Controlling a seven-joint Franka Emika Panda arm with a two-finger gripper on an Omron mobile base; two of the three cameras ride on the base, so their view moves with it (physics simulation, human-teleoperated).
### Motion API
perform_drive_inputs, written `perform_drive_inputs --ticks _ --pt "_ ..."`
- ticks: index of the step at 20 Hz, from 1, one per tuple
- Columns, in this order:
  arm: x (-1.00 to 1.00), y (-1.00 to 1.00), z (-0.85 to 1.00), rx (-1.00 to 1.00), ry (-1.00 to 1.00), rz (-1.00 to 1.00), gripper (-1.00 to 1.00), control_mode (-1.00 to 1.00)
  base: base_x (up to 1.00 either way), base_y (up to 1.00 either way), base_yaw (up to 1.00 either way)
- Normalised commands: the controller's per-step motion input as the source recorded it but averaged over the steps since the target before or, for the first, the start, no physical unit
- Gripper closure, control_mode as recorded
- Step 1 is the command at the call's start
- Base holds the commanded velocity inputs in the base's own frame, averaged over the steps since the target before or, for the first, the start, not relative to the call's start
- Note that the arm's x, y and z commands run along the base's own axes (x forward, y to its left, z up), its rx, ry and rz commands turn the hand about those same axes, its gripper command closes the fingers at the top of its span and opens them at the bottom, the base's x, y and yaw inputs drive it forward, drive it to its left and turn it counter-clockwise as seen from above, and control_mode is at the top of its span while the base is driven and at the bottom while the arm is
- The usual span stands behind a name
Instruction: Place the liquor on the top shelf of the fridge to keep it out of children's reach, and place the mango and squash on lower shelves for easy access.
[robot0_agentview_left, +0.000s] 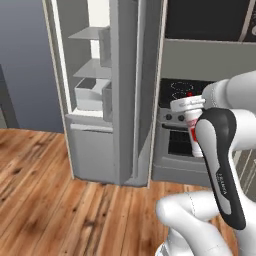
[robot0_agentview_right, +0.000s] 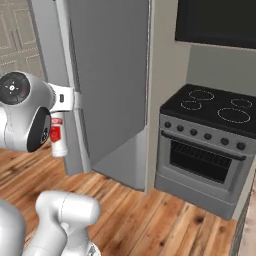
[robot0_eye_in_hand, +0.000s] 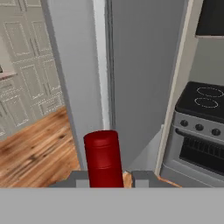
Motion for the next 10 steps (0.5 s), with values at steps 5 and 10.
perform_drive_inputs --ticks 5,10 --pt "0.00 0.00 0.00 0.00 0.00 0.00 1.00 1.00 0.04 0.70 0.09" --pt "0.00 0.00 0.00 0.00 0.00 0.00 1.00 1.00 0.04 0.98 0.00"
